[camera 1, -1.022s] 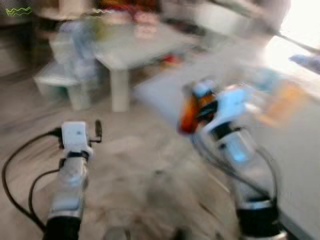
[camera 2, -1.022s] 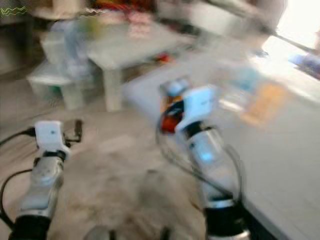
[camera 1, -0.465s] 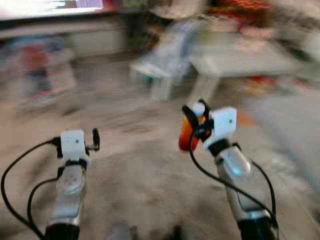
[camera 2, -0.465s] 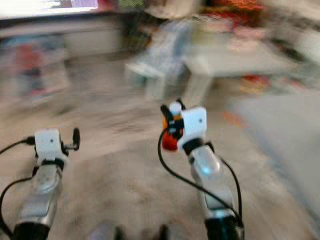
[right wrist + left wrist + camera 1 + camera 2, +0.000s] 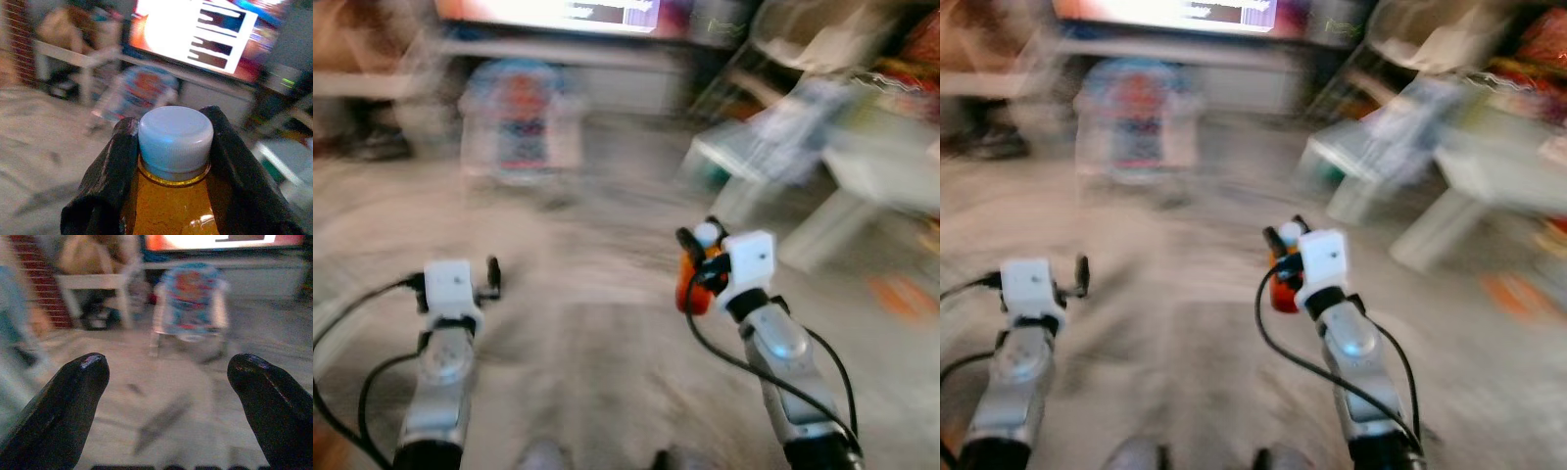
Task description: Restocking fridge
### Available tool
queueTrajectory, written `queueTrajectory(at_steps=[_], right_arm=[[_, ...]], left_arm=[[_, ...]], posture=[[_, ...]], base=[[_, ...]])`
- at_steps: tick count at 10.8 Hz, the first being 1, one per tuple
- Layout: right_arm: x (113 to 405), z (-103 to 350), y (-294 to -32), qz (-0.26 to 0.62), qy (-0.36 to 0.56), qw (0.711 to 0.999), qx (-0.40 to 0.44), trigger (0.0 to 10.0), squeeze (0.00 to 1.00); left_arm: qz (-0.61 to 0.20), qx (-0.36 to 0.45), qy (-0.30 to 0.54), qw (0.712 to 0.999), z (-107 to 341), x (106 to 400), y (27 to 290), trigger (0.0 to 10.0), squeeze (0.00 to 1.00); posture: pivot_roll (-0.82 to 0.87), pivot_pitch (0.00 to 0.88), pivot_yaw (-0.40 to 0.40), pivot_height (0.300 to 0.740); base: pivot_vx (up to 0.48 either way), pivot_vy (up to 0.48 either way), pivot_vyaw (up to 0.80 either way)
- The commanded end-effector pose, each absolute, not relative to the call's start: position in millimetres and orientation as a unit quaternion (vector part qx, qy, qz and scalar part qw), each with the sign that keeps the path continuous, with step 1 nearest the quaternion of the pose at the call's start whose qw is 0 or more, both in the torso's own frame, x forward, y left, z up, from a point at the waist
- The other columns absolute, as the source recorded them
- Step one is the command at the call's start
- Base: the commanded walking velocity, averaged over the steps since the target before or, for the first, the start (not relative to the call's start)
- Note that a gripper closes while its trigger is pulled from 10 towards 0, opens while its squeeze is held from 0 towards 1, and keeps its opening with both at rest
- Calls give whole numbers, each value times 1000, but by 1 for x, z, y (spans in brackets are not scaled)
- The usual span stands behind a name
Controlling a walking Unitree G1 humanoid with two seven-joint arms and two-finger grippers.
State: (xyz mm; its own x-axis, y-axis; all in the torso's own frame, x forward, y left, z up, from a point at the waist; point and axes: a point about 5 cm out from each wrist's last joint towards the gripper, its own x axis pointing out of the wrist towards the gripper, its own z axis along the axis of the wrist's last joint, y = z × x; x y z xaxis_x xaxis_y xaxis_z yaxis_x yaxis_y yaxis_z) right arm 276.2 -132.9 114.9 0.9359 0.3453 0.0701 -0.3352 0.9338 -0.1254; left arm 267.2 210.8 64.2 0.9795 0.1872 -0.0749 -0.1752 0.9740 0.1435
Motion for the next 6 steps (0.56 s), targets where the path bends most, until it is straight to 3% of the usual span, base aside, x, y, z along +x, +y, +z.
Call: queueTrajectory(at_steps=[1, 6], right_arm=[[275, 112, -142, 159, -45, 984, -68, 10000, 0], [275, 110, -139, 160, -52, 983, -70, 10000, 0]], left_arm=[[66, 68, 46, 994, 60, 267, 199, 10000, 0], [46, 69, 42, 996, 62, 265, 193, 10000, 0]], posture=[[74, 46, -68, 740], [75, 42, -57, 740]], base=[[0, 0, 781], [0, 0, 781]])
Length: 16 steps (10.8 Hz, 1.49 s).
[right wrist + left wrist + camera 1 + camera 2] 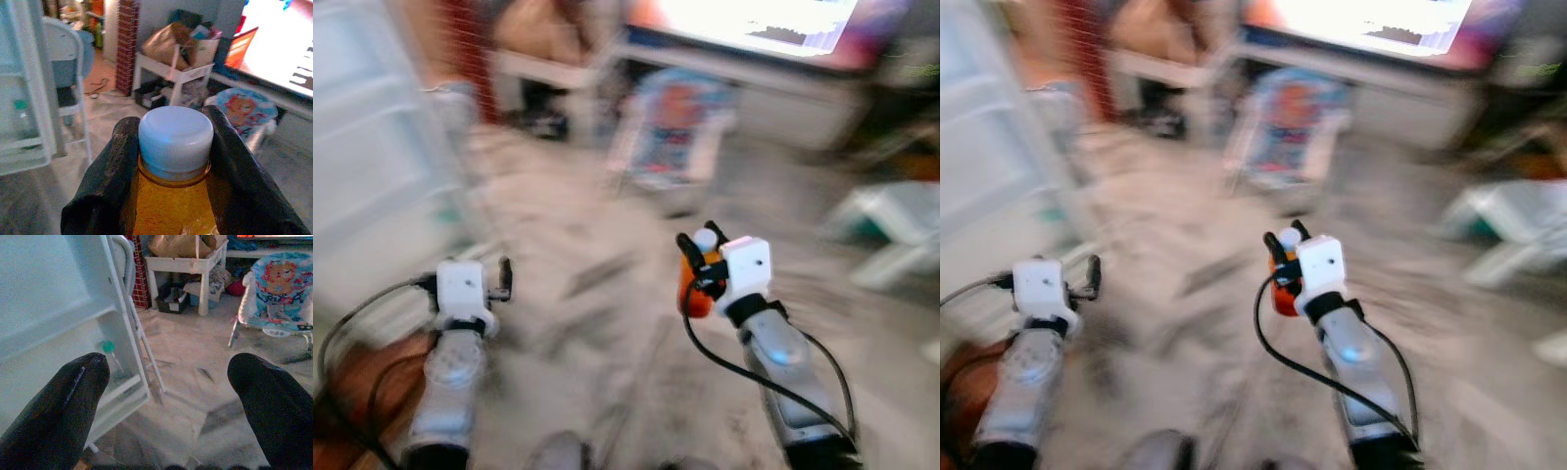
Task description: Restocking fridge
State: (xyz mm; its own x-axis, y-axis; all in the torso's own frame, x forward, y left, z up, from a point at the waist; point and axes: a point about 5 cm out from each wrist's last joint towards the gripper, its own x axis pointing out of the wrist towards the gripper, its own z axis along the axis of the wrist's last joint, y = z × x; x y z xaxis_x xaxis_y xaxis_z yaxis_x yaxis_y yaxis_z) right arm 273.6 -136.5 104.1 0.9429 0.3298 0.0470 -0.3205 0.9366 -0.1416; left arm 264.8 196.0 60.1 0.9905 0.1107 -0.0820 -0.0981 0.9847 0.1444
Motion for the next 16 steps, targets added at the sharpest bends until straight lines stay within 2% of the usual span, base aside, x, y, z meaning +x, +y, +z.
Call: queueTrajectory(at_steps=[1, 3, 6, 9, 13, 16], right_arm=[[275, 111, -141, 158, -56, 983, -71, 10000, 0], [274, 110, -149, 137, -61, 986, -74, 10000, 0], [269, 100, -169, 62, -47, 994, -79, 10000, 0], [271, 101, -162, 80, -53, 994, -56, 10000, 0], [272, 100, -159, 80, -58, 994, -43, 10000, 0], [275, 107, -156, 100, -70, 991, -47, 10000, 0]], left_arm=[[40, 78, 43, 995, 60, 264, 194, 10000, 0], [41, 85, 47, 994, 58, 256, 198, 10000, 0], [16, 89, 66, 994, 49, 244, 198, 10000, 0], [9, 86, 50, 995, 56, 257, 191, 10000, 0], [3, 84, 51, 995, 54, 254, 192, 10000, 0], [-2, 73, 40, 997, 59, 257, 189, 10000, 0]], posture=[[75, 36, -56, 740], [75, 30, -51, 740], [75, 36, -38, 740], [72, 34, -35, 740], [78, 40, -33, 740], [72, 42, -36, 740]], base=[[0, 0, 781], [0, 0, 781], [0, 0, 771], [0, 0, 769], [0, 0, 738], [252, 0, 0]])
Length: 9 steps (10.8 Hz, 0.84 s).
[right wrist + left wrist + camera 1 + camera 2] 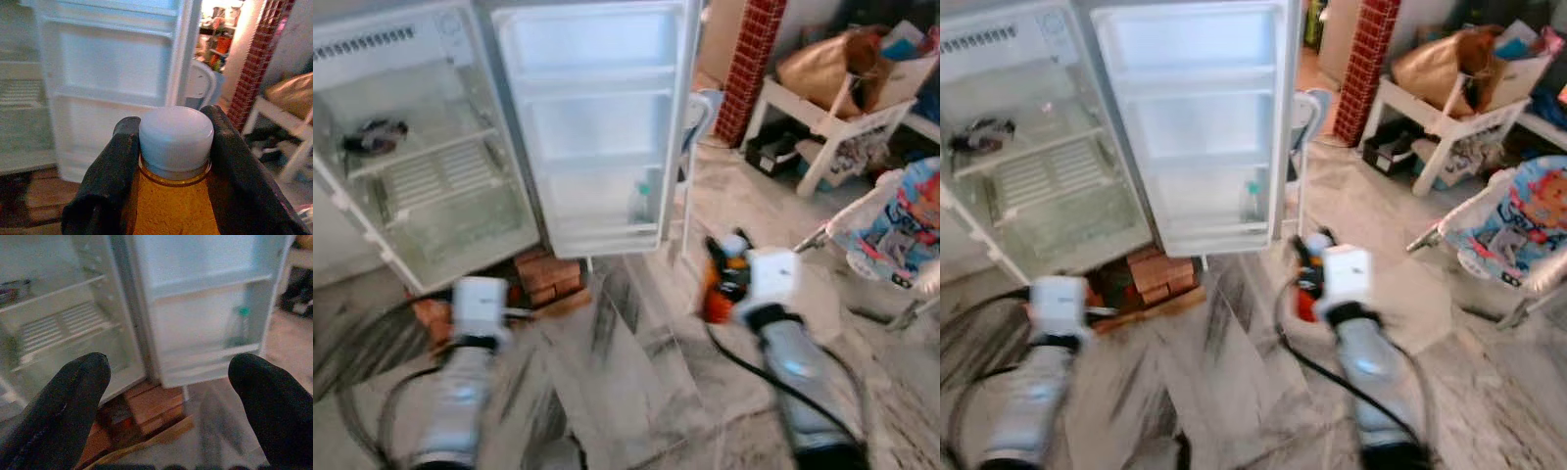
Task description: Restocking fridge
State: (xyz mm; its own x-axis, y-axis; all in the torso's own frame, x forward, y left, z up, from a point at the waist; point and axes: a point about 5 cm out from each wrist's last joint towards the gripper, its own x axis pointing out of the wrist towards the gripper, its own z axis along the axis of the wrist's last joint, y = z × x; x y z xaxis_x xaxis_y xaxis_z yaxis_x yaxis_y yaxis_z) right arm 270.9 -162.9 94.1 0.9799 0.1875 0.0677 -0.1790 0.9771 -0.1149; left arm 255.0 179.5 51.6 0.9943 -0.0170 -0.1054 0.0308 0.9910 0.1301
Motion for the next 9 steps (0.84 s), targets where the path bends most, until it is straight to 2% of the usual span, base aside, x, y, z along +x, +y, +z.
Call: queueTrajectory(at_steps=[1, 4, 6, 9], right_arm=[[277, 109, -154, 106, -73, 990, -50, 10000, 0], [277, 110, -149, 125, -78, 988, -54, 10000, 0], [278, 110, -146, 140, -76, 986, -54, 10000, 0], [277, 109, -143, 156, -77, 983, -52, 10000, 0]], left_arm=[[-5, 72, 38, 997, 60, 259, 187, 10000, 0], [-7, 69, 38, 997, 60, 261, 186, 10000, 0], [-6, 67, 37, 997, 60, 261, 185, 10000, 0], [-8, 65, 37, 997, 60, 263, 182, 10000, 0]], posture=[[71, 41, -36, 740], [71, 43, -41, 740], [72, 42, -41, 740], [71, 39, -40, 740]], base=[[420, 0, 0], [421, 0, 706], [422, 0, 0], [408, 0, 781]])
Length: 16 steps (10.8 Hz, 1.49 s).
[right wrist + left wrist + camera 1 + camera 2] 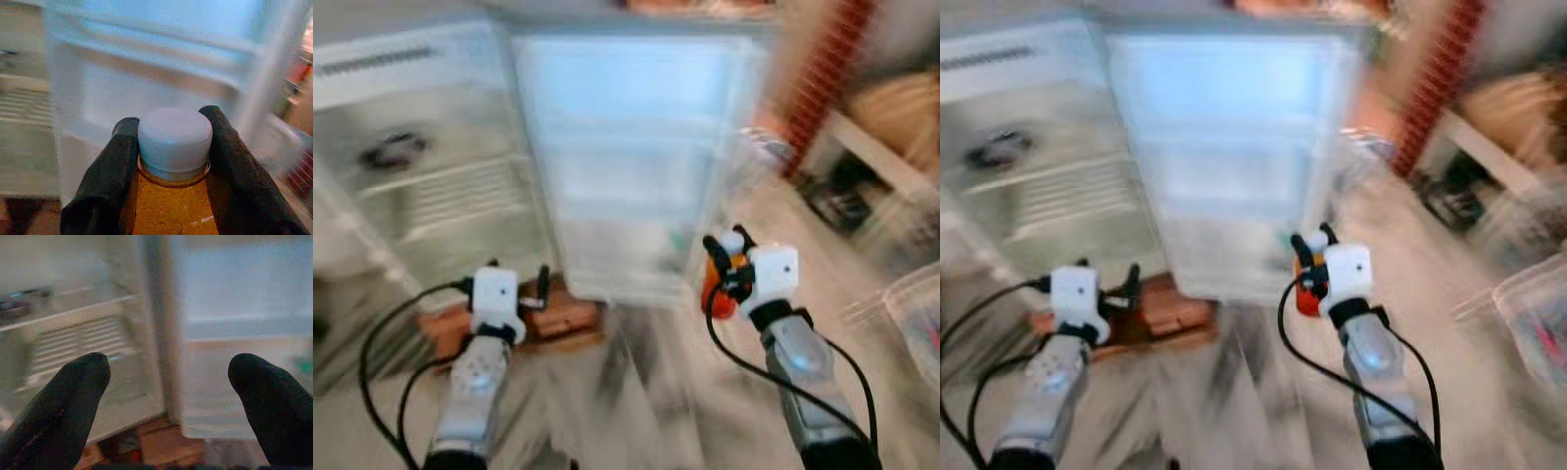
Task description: Restocking fridge
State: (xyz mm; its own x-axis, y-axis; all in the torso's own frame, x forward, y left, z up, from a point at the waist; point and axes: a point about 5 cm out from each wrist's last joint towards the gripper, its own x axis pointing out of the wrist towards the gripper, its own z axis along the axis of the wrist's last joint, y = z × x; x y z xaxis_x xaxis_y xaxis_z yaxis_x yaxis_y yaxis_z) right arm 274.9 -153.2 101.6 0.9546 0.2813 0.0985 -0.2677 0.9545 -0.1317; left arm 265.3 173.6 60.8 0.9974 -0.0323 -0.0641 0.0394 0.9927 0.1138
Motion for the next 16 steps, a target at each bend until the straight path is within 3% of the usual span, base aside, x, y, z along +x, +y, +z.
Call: queueTrajectory(at_steps=[1, 16], right_arm=[[276, 108, -141, 165, -75, 982, -52, 10000, 0], [268, 92, -136, 204, -36, 977, -54, 10000, 0]], left_arm=[[-7, 63, 38, 997, 59, 263, 182, 10000, 0], [-17, 77, 38, 996, 61, 261, 187, 10000, 0]], posture=[[71, 39, -39, 740], [85, 90, -22, 740]], base=[[296, 0, 531], [70, 0, 35]])
